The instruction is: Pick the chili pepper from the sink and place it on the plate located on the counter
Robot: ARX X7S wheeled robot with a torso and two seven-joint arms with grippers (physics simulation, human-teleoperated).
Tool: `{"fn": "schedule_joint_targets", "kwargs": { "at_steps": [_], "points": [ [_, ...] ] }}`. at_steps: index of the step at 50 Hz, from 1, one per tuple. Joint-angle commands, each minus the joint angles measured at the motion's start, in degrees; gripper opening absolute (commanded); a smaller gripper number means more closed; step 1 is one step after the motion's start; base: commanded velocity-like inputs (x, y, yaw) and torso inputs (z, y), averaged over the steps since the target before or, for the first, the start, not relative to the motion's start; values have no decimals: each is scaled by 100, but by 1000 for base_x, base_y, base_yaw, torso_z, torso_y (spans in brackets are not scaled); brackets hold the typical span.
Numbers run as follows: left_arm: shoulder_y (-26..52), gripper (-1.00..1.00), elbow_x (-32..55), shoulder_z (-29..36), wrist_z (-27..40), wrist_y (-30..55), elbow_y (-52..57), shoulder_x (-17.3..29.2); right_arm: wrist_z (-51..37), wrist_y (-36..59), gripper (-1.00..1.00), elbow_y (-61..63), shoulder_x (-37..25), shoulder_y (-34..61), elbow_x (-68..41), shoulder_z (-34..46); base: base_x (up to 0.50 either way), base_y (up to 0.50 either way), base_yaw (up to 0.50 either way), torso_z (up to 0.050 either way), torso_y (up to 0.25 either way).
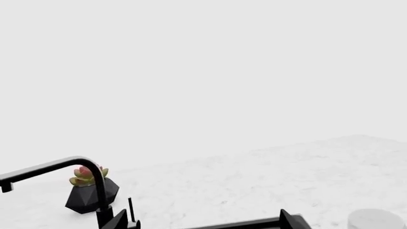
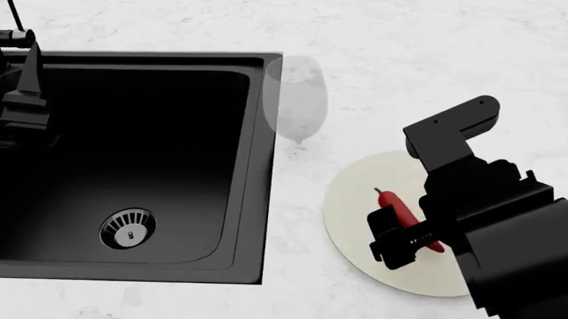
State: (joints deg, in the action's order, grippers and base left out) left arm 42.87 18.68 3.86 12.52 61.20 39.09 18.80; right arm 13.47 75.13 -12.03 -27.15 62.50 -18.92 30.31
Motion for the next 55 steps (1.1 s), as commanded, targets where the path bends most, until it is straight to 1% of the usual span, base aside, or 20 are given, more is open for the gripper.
{"fn": "schedule_joint_targets", "kwargs": {
  "at_steps": [1,8,15,18,19,20,21,24,25,30,31,33,36,39,46,47,50,53,55],
  "points": [
    [-45,100,23,-11,28,-8,60,18,-1,117,100,205,-58,-24,-61,-43,0,0,0,0,0],
    [-74,100,43,-33,33,-36,99,33,-38,316,100,571,-147,-38,-158,-194,0,0,0,0,0],
    [16,100,90,-22,56,68,157,14,-209,1197,100,1958,-373,-80,-480,-783,0,0,0,0,0],
    [84,100,137,-49,69,184,223,8,-278,1443,100,2356,-427,-89,-623,-984,0,0,0,0,0],
    [9,100,115,-35,71,109,229,19,-398,1477,100,2462,-487,-76,-794,-1008,0,0,0,0,0],
    [122,100,147,-52,70,213,220,12,-656,1482,100,2548,-581,-34,-1175,-1071,0,0,0,0,0],
    [113,100,150,-53,70,204,224,12,-1040,1483,100,2622,-703,24,-1712,-1149,0,0,0,0,0],
    [-14,100,122,-42,62,55,203,26,-1925,1477,100,2857,-983,102,-2841,-1300,0,0,0,0,0],
    [89,100,151,-51,60,146,183,18,-2163,1475,100,2914,-1049,112,-3200,-1402,0,0,0,0,0],
    [89,100,160,-67,61,135,173,37,-2968,1450,100,3220,-1345,94,-4307,-1774,0,0,0,0,0],
    [80,100,155,-66,59,104,155,38,-3193,1456,100,3362,-1437,23,-4636,-2014,0,0,0,0,0],
    [-16,100,132,-62,56,-6,150,49,-3517,1440,100,3499,-1541,-64,-5023,-2226,0,0,0,0,0],
    [53,100,143,-58,50,16,105,55,-4006,1394,100,3762,-1739,-234,-5605,-2520,0,0,0,0,0],
    [45,100,174,-93,66,67,185,56,-4524,1311,100,4000,-1895,-470,-6233,-3048,0,0,0,0,0],
    [-80,100,137,-34,123,5,283,69,-5333,978,100,4520,-2305,-1024,-7374,-3873,0,0,0,0,0],
    [33,100,178,-55,124,122,287,56,-5441,899,100,4599,-2389,-1143,-7575,-4029,0,0,0,0,0],
    [-17,100,169,-34,122,65,273,63,-5588,741,100,4895,-2612,-1524,-7936,-4478,0,0,0,0,0],
    [39,100,207,-57,144,168,340,57,-5821,513,100,5218,-2862,-2010,-8485,-5172,0,0,0,0,0],
    [43,100,209,-50,139,150,321,60,-5895,441,100,5349,-2928,-2220,-8677,-5468,0,0,0,0,0]
  ]
}}
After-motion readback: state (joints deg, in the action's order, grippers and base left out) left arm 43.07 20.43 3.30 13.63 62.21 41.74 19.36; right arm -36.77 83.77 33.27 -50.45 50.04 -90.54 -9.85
